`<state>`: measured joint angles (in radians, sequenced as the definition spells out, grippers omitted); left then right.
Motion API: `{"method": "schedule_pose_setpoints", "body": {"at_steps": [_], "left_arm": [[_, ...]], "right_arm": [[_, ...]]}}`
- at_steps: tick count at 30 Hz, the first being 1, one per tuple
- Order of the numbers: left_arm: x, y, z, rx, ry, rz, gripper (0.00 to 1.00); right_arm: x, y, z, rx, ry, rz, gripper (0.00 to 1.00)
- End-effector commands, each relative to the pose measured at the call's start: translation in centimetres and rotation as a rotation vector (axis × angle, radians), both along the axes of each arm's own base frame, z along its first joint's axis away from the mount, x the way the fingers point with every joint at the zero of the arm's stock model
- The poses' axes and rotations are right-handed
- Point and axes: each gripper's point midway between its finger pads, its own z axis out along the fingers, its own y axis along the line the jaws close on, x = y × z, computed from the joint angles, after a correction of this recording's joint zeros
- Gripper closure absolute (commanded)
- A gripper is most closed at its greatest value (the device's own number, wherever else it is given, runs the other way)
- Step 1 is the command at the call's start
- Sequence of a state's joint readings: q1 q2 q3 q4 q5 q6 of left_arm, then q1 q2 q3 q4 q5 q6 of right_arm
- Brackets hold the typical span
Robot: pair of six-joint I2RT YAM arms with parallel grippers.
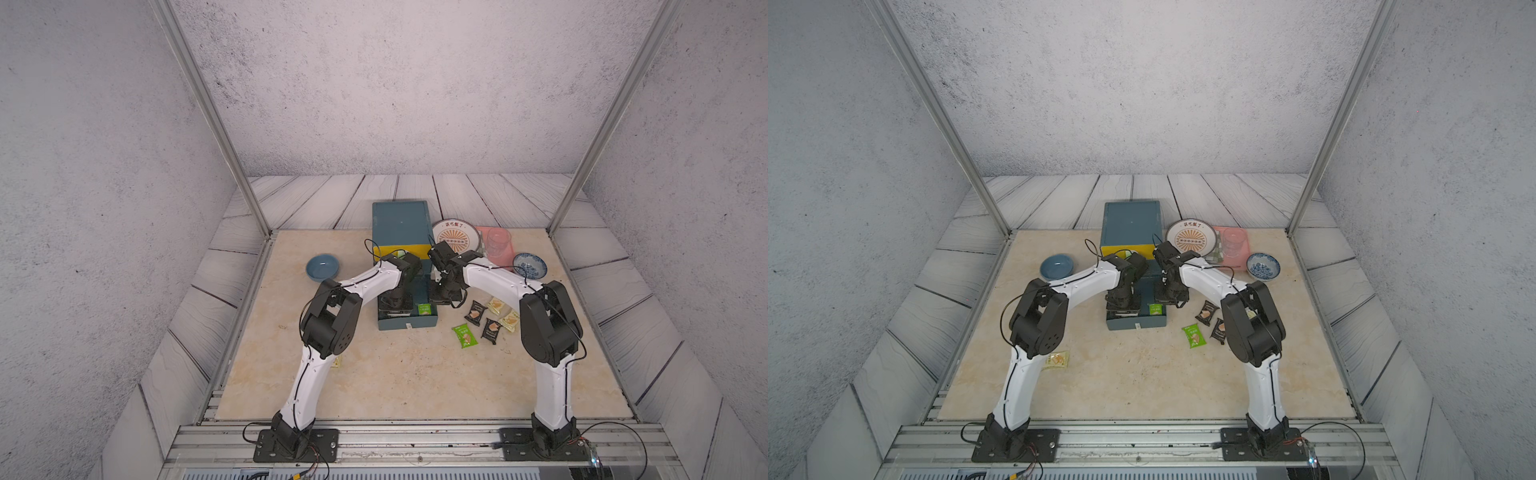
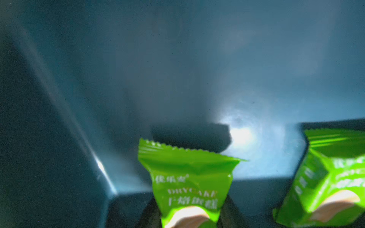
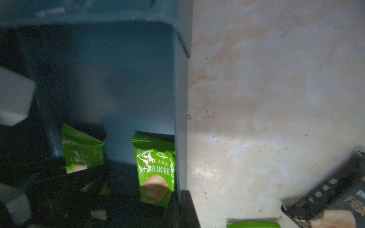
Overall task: Take the cookies out of the drawer
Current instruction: Pick up the cookie from the drawer.
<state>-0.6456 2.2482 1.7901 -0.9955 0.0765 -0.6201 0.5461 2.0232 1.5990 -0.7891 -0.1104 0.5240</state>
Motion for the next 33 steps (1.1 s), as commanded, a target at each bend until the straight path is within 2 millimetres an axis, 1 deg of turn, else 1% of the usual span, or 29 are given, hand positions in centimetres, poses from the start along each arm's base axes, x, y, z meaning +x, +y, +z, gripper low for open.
{"method": "schedule_pose_setpoints", "body": {"at_steps": [1, 3, 8, 11, 17, 22, 25, 28, 31, 33], "left_arm": [[0.2, 0.5, 1.3, 0.001, -0.029, -0.018, 0.58], [0.5, 0.3, 2.5, -0.017, -0.054, -0.018, 0.58], [1.4, 0.2, 6.1, -0.068, -0.126, -0.013, 0.58], [1.7, 0.2, 7.7, -0.096, -0.15, -0.009, 0.58], [2.2, 0.9, 10.6, -0.124, -0.199, 0.013, 0.58], [2.4, 2.1, 13.3, -0.15, -0.231, 0.04, 0.58], [2.1, 3.6, 15.3, -0.154, -0.256, 0.064, 0.58], [1.2, 6.1, 16.2, -0.149, -0.253, 0.093, 0.58], [0.2, 9.2, 16.1, -0.133, -0.248, 0.138, 0.57], [-0.1, 11.5, 15.2, -0.11, -0.247, 0.165, 0.57]], "right_arm": [[0.1, -0.1, -0.2, -0.005, 0.003, -0.006, 1.0], [0.1, -0.1, -0.2, -0.005, 0.002, -0.007, 1.0], [0.1, -0.2, -0.1, -0.006, 0.001, -0.009, 1.0], [0.1, -0.2, -0.1, -0.006, 0.001, -0.011, 1.0], [0.2, -0.3, -0.2, -0.008, 0.002, -0.013, 1.0], [0.2, -0.2, -0.2, -0.008, 0.003, -0.013, 1.0], [0.3, -0.3, -0.3, -0.01, 0.003, -0.015, 1.0], [0.3, -0.3, -0.2, -0.011, -0.001, -0.018, 1.0], [0.5, -0.2, 0.0, -0.009, -0.007, -0.018, 1.0], [0.6, -0.2, 0.0, -0.01, -0.009, -0.019, 1.0]]}}
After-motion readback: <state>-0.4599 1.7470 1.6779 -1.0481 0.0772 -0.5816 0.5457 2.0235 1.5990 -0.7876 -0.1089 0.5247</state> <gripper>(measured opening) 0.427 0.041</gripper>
